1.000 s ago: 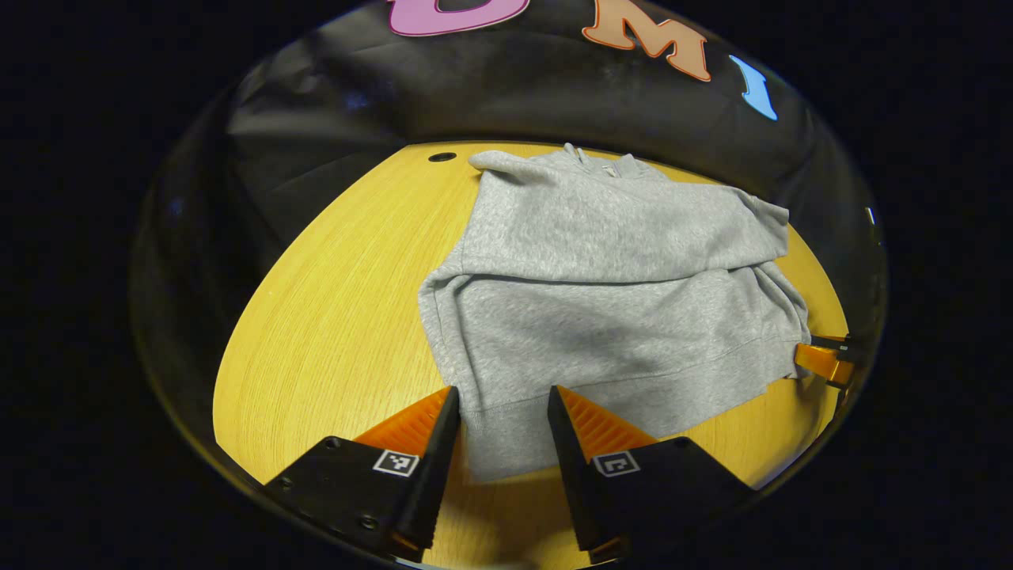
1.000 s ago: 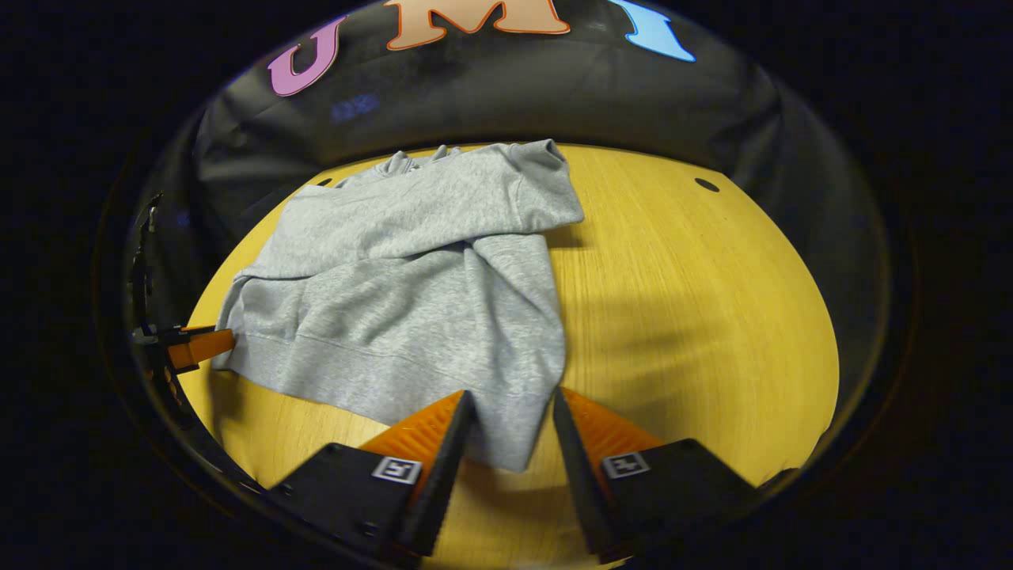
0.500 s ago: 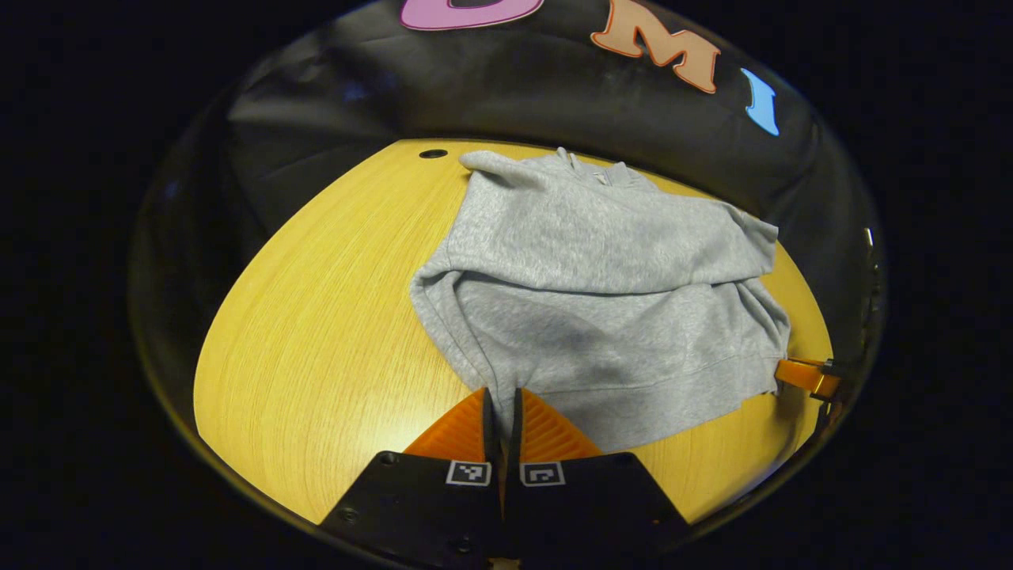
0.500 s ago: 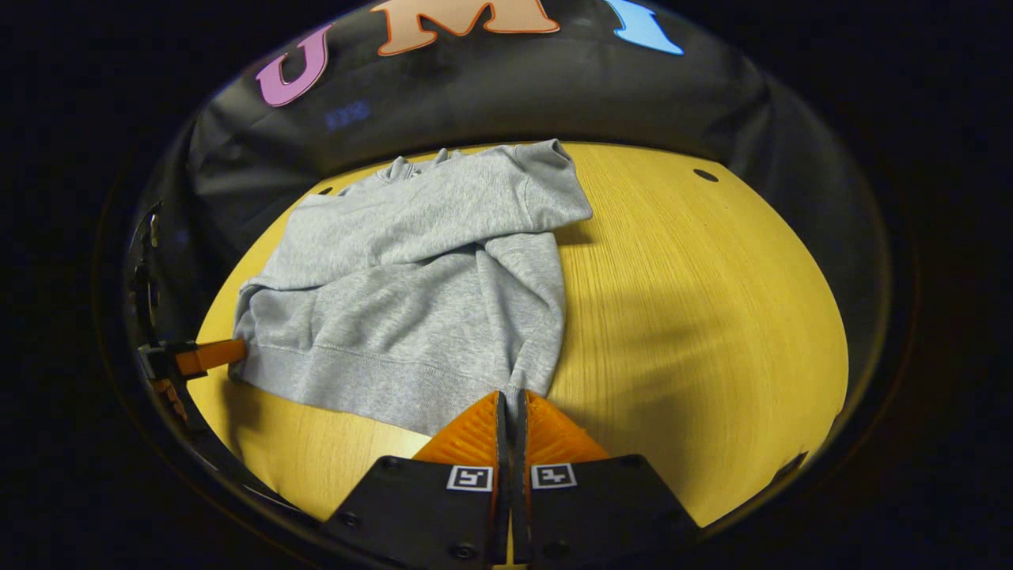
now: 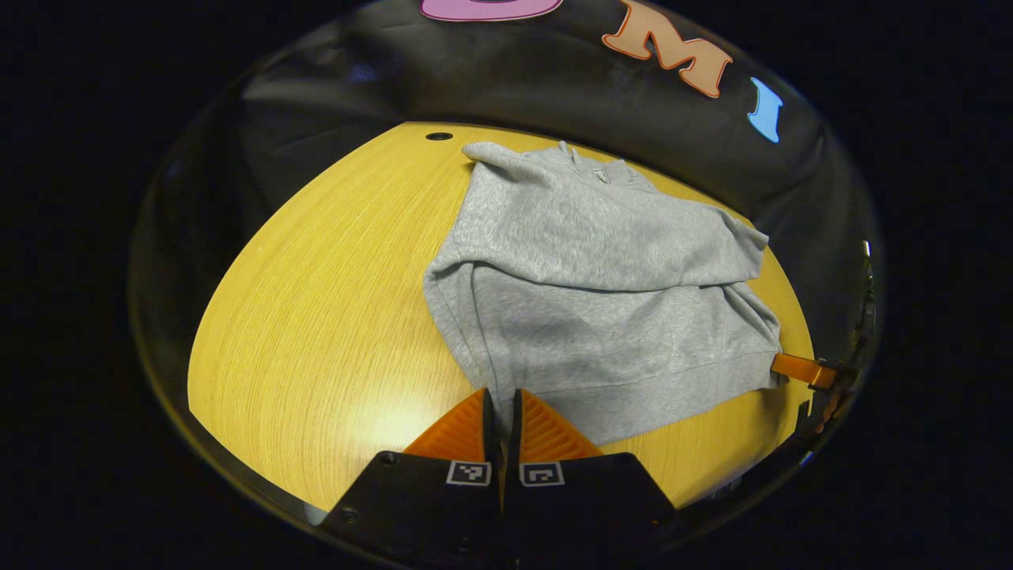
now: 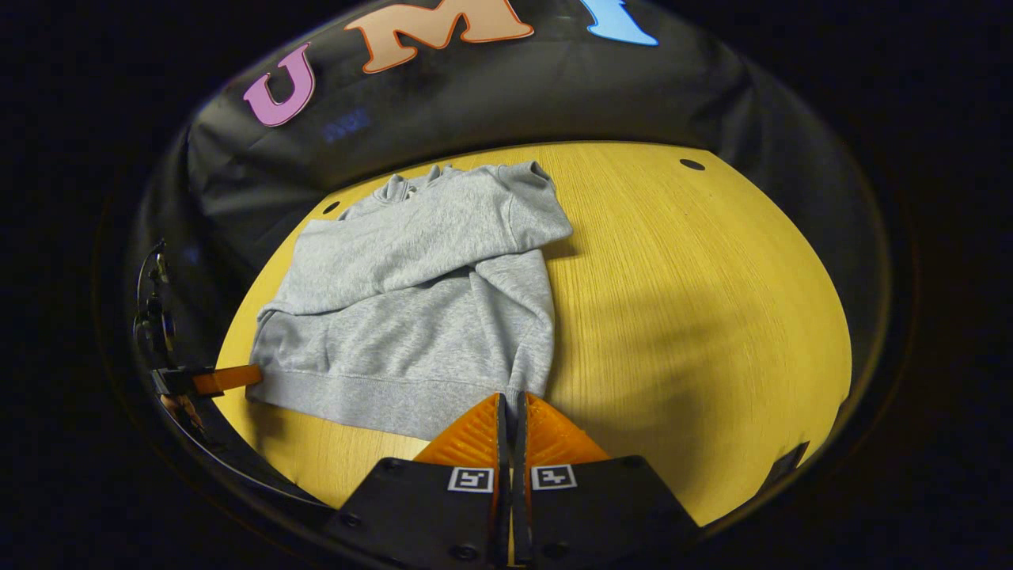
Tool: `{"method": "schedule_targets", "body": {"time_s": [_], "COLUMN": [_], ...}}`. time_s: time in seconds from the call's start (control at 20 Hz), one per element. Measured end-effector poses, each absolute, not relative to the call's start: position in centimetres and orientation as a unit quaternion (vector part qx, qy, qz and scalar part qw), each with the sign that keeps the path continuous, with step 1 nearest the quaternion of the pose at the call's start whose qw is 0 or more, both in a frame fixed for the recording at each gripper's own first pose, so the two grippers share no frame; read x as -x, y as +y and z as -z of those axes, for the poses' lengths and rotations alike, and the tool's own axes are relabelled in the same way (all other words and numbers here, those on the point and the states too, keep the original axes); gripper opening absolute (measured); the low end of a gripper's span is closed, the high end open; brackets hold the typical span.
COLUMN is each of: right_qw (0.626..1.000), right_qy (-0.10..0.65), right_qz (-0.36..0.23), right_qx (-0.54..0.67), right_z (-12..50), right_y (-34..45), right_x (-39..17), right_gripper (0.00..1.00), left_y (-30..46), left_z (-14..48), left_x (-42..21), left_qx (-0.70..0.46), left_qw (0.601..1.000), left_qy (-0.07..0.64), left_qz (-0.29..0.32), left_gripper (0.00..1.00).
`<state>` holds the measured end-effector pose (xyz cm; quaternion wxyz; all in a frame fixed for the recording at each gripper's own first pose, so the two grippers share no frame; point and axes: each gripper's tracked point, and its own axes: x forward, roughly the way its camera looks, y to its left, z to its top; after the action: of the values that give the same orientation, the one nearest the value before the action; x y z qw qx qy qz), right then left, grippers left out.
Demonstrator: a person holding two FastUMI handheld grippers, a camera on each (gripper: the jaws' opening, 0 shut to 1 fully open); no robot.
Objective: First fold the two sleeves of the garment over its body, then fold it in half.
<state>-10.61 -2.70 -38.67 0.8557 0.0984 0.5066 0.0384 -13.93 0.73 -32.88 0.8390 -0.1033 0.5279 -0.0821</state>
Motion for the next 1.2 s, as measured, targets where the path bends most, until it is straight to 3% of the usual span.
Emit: {"method": "schedule_targets", "body": {"time_s": [0.45,0.75,0.95,1.2], "right_qw": [0.866,0.869,0.869,0.863], "right_qy": [0.479,0.442,0.418,0.416], "right_qz": [-0.058,-0.059,-0.055,-0.046], "right_qx": [-0.134,-0.214,-0.259,-0.284], "right_z": [34.4,30.6,27.3,27.5], "right_y": [-2.5,-2.2,-2.1,-1.9], "right_x": [8.4,3.3,-0.6,-5.6], "right_gripper": [0.04,0.03,0.03,0.03], "left_y": [0.9,0.7,0.9,0.9], "left_z": [29.3,26.2,25.1,24.5], "left_x": [11.5,7.1,4.3,-0.1], "left_qx": [0.125,0.127,0.152,0.198], "left_qw": [0.845,0.868,0.865,0.856], "left_qy": [0.512,0.473,0.471,0.472], "left_qz": [0.085,0.084,0.078,0.071], "left_gripper": [0.0,0.0,0.0,0.0]}}
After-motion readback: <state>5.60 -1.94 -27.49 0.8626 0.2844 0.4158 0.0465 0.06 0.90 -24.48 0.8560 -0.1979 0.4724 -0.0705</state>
